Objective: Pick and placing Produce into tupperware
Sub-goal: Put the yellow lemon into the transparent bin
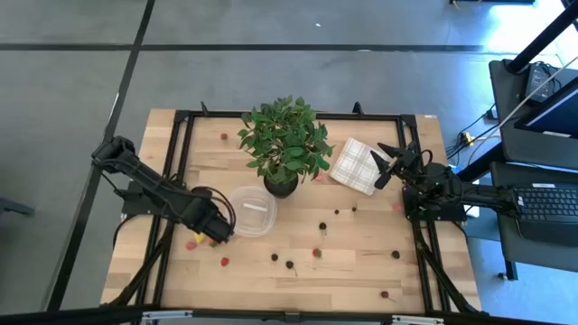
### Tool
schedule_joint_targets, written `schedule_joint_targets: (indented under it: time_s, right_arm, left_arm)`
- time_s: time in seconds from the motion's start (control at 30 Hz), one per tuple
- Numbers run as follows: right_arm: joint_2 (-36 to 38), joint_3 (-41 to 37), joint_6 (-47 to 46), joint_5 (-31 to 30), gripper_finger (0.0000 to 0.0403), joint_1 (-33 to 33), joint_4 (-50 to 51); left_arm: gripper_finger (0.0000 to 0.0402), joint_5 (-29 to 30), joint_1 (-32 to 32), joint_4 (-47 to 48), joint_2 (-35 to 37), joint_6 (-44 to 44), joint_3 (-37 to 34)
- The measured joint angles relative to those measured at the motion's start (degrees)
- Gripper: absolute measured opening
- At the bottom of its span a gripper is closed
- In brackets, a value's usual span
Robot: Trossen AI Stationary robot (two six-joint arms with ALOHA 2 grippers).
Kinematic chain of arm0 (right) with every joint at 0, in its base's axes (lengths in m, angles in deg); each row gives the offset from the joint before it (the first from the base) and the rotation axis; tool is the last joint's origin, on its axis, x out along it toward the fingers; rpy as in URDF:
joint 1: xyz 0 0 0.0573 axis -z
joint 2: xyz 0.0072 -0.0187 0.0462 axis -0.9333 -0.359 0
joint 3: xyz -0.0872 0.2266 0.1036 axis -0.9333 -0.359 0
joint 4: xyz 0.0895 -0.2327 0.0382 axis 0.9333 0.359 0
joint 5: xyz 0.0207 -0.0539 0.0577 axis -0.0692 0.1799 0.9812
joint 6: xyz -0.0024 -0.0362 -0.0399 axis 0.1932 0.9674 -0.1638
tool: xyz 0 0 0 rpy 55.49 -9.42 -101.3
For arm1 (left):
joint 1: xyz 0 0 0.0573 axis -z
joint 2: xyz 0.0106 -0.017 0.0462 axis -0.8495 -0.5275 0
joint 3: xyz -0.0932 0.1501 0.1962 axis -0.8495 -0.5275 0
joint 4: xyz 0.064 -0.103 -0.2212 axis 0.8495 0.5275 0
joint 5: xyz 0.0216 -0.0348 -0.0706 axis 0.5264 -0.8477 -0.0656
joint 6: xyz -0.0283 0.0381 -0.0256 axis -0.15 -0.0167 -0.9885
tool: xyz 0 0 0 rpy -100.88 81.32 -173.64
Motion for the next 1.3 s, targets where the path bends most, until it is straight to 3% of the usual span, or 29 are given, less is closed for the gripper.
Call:
schedule_joint_targets:
  time_s: [0.23, 0.43, 0.73, 1.3]
  right_arm:
    - [-0.02, 0.0, 0.0, -0.01, 0.0182, 0.01, 0.0]
    - [-0.02, 0.0, -0.4, 0.02, 0.0182, 0.02, 0.02]
    - [0.0, 0.0, -1.49, 0.01, 0.0182, 0.01, 0.02]
    - [-0.02, 0.0, -1.43, 0.01, 0.0182, 0.0, 0.02]
  left_arm:
    - [0.0289, -2.05, 0.05, -3.87, -0.03, -1.37, -2.28]
    - [0.0289, -6.54, -0.01, -12.05, 1.11, -1.19, -10.07]
    - [0.0289, -6.51, -0.01, -25.68, 1.64, -3.8, -17.19]
    - [0.0289, -6.97, -0.01, -33.81, 1.64, -9.0, -24.91]
